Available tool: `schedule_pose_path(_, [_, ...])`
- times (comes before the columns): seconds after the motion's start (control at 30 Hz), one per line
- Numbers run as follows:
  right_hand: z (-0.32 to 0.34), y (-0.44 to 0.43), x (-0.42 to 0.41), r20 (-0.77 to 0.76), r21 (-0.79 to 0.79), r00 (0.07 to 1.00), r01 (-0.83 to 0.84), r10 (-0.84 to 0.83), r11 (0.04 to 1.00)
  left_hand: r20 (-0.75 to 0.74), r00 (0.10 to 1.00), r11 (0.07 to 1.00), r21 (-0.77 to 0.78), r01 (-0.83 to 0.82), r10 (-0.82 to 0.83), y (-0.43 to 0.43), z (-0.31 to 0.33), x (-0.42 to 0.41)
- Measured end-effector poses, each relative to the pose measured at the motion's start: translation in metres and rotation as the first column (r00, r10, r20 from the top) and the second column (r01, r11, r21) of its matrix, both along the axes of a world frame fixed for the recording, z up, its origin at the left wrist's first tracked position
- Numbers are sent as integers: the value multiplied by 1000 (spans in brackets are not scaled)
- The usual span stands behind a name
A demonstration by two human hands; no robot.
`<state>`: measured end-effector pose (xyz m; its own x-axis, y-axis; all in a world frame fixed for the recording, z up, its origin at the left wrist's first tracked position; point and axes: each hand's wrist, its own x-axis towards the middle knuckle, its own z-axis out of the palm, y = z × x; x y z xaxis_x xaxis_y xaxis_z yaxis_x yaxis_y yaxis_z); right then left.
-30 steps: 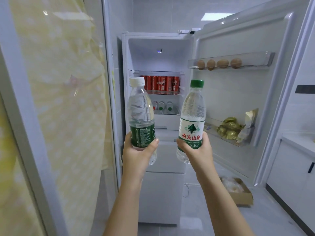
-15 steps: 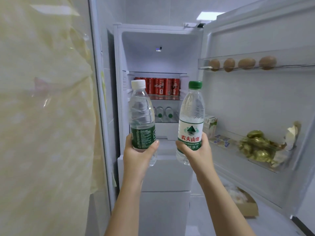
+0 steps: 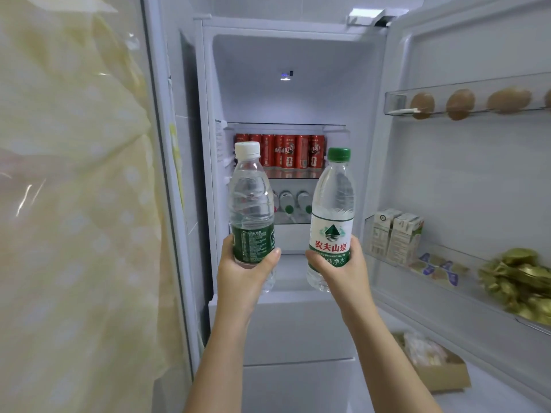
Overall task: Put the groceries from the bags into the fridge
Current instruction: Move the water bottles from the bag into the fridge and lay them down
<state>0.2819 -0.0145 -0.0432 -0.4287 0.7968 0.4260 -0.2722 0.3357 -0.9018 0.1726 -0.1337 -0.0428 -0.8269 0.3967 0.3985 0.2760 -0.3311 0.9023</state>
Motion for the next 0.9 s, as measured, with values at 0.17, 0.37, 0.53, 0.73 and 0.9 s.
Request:
schedule_pose_path(0.17, [-6, 13, -24, -6, -7, 1000, -4, 4, 1000, -14, 1000, 1000, -2, 20, -20, 10, 1, -19])
schedule_pose_path(0.37, [-15, 44, -52, -15, -35, 1000, -6, 6, 999, -14, 999, 999, -17, 32, -33, 36, -6, -43])
schedule_pose_path(0.53, [-20, 84, -80, -32, -43, 999, -22, 21, 999, -15, 1000, 1000, -24, 11, -11, 76, -14, -71])
schedule_pose_path(0.73, [-30, 147, -123, -23, -55, 999, -30, 29, 998, -26, 998, 995, -81, -55, 53, 137, -24, -116])
schedule_pose_path(0.9, [-51, 204, -162, 36, -75, 998, -53, 56, 996, 10, 997, 991, -114, -73, 75, 190, -41, -150])
